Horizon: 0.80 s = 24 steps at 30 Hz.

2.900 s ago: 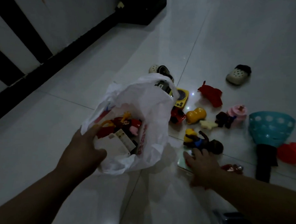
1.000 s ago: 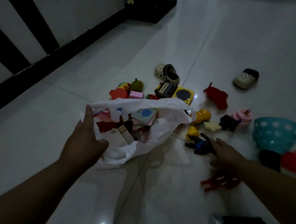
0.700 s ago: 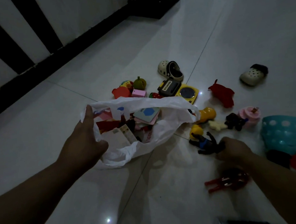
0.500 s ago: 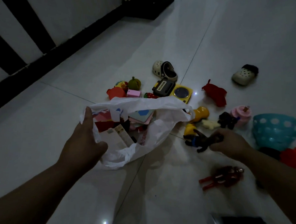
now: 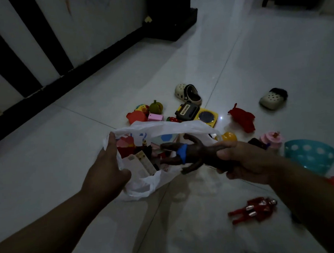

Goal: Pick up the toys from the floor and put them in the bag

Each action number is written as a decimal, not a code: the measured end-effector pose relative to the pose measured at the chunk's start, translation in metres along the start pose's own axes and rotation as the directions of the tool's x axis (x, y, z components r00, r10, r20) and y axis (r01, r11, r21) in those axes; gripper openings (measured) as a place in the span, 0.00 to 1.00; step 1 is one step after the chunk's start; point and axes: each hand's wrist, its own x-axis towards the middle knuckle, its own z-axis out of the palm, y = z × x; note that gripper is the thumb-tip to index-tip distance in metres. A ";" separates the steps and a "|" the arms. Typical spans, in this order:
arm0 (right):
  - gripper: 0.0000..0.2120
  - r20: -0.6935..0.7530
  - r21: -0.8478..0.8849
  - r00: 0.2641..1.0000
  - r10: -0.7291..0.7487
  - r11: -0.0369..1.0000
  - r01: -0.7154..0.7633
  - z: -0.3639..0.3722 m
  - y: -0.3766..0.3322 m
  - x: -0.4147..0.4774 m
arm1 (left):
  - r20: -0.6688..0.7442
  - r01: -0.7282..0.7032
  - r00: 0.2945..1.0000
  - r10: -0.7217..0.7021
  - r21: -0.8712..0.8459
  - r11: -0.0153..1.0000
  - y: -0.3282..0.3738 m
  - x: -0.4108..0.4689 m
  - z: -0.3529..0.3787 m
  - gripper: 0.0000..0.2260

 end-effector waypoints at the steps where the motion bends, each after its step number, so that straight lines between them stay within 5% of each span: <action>1: 0.26 -0.013 0.000 1.000 0.018 1.000 -0.018 0.012 -0.002 0.004 | 0.001 -0.007 1.000 0.007 -0.001 1.000 -0.001 -0.002 -0.001 0.50; 7: 0.15 -0.139 0.043 0.982 0.130 0.991 -0.125 0.074 -0.002 0.044 | -0.011 -0.020 1.000 0.020 -0.010 1.000 -0.006 -0.006 -0.007 0.51; 16: 0.19 -0.281 0.001 0.949 0.142 0.989 -0.148 0.127 -0.019 0.099 | -0.011 -0.024 1.000 0.024 -0.014 1.000 -0.005 -0.013 -0.012 0.50; 24: 0.08 -0.210 -0.063 0.977 0.016 0.998 -0.030 0.144 -0.025 0.125 | -0.024 -0.004 1.000 0.004 -0.002 1.000 -0.005 -0.011 -0.022 0.50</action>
